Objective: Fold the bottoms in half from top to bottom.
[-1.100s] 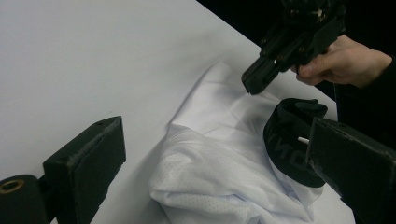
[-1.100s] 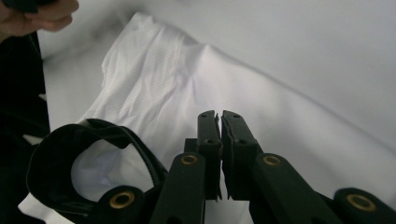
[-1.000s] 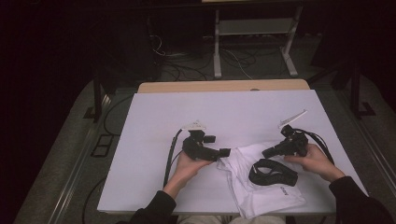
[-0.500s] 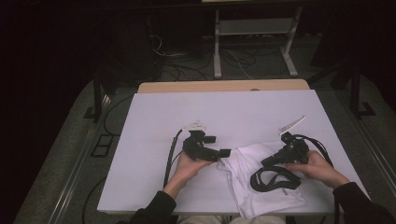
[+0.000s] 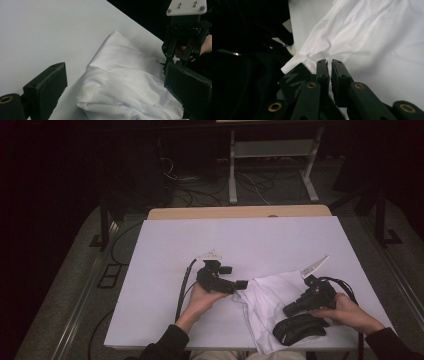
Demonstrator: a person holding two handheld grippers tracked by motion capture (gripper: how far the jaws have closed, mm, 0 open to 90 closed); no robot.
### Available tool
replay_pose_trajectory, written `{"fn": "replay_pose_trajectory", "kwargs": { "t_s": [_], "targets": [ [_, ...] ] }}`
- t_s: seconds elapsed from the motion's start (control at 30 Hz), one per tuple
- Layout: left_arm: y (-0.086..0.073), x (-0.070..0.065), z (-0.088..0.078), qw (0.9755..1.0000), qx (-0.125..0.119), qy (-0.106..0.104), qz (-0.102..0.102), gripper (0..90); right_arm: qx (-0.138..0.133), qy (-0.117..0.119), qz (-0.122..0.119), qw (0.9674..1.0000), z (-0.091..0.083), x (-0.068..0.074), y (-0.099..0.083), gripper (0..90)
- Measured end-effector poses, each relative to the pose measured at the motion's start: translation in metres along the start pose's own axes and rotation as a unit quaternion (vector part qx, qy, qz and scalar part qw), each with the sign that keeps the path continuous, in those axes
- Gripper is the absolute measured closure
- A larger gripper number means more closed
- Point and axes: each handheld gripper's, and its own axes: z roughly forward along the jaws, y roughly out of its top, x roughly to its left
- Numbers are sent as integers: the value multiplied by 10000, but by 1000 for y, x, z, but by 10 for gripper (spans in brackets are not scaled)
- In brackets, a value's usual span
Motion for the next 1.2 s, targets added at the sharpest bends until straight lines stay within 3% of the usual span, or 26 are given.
{"fn": "replay_pose_trajectory", "kwargs": {
  "t_s": [0.27, 0.6, 1.2],
  "targets": [
    [-1, -1, 3, 10000, 36, -23, 14, 41, 30, 130, -103, 9999, 2, 8, -10, 815],
    [-1, 0, 3, 10000, 45, -15, -7, 40, 536, -7, -91, 9985, 23, 9, -22, 839],
    [-1, 1, 4, 10000, 59, -21, -41, 33, 589, -88, -210, 9980, 32, 16, -19, 865]
  ]
}}
